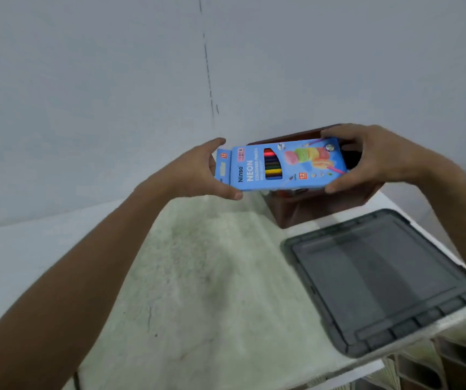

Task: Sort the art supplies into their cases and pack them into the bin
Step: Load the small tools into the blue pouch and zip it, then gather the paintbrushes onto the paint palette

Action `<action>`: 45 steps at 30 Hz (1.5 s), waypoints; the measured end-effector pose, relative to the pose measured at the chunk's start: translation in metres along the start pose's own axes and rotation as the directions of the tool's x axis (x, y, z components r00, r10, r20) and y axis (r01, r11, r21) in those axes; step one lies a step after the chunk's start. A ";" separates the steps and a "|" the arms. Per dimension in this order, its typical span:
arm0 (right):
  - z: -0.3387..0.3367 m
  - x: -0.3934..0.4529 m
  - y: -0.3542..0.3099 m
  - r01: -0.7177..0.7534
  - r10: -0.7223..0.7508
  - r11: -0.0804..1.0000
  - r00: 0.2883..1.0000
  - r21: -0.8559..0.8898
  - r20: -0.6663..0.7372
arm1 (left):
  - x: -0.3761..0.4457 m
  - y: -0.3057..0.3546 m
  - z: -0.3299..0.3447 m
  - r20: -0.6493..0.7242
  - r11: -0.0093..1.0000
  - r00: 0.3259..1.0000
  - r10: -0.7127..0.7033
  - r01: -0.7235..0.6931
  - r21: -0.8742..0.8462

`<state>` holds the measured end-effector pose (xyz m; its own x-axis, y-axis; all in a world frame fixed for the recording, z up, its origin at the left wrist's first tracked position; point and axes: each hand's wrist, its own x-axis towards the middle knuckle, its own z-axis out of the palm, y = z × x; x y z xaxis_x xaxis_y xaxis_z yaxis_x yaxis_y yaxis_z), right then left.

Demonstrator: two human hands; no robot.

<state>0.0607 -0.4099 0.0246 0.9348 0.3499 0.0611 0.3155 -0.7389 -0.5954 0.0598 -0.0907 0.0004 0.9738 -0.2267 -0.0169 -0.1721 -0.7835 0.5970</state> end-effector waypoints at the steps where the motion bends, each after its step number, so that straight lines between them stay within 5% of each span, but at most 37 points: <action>1: -0.013 0.010 0.010 -0.010 0.010 1.000 1.000 -0.009 0.024 | 0.016 0.009 0.002 0.014 1.000 1.000 0.006 -0.006 0.006; 10: -0.056 0.092 0.102 -0.128 0.148 0.988 0.947 -0.088 0.284 | 0.115 0.052 0.057 0.080 0.976 0.994 -0.073 0.055 0.209; 15: -0.033 0.122 0.133 -0.061 0.169 0.969 0.872 -0.240 0.459 | 0.136 0.059 0.087 0.200 0.846 0.967 -0.157 0.027 0.532; 20: -0.020 0.136 0.152 -0.056 0.180 0.966 0.849 -0.254 0.496 | 0.147 0.068 0.095 0.163 0.742 0.972 -0.168 0.016 0.670; 33: -0.014 0.134 0.152 -0.052 0.171 0.966 0.861 -0.252 0.479 | 0.143 0.065 0.108 0.176 0.773 0.958 -0.226 0.066 0.631; 38: -0.009 0.117 0.136 -0.066 0.096 0.994 0.926 -0.093 0.366 | 0.128 0.056 0.100 0.154 0.892 0.975 -0.162 0.078 0.445; 45: 0.025 0.098 0.050 0.071 -0.113 0.986 0.951 0.151 0.288 | 0.066 0.023 0.055 -0.090 0.992 0.994 -0.056 0.065 0.104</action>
<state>0.1639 -0.3983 -0.0191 0.8064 0.5818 -0.1058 0.3529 -0.6170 -0.7034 0.1119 -0.1554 -0.0312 0.9913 -0.1295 0.0218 -0.1226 -0.8526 0.5081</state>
